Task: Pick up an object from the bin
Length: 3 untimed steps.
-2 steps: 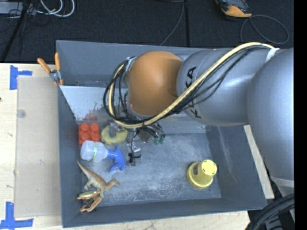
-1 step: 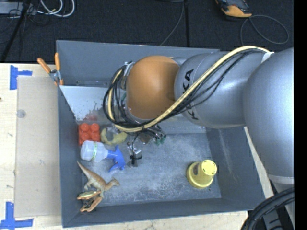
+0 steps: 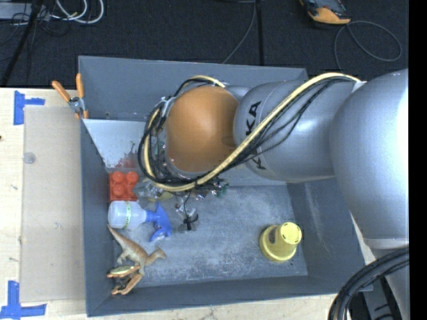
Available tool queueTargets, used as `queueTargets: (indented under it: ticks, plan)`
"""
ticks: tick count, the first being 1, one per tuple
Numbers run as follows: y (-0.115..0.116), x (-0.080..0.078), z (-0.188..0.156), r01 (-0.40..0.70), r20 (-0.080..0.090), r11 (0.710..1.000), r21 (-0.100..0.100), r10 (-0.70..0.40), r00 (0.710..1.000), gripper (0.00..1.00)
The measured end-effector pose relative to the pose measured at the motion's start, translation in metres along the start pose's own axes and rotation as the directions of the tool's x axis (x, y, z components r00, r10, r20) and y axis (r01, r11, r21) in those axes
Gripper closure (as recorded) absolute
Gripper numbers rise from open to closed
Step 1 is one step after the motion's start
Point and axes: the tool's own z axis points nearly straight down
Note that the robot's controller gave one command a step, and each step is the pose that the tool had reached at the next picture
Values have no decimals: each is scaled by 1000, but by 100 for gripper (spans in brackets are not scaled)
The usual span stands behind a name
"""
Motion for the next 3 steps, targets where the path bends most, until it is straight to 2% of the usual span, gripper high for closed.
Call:
queueTargets:
  ticks: [1, 3]
  plan:
    - [-5, 1, 36, 164, 0, 986, -1, -164, 986, 100]
    - [-4, 2, 32, 163, -1, 987, -3, -163, 987, 100]
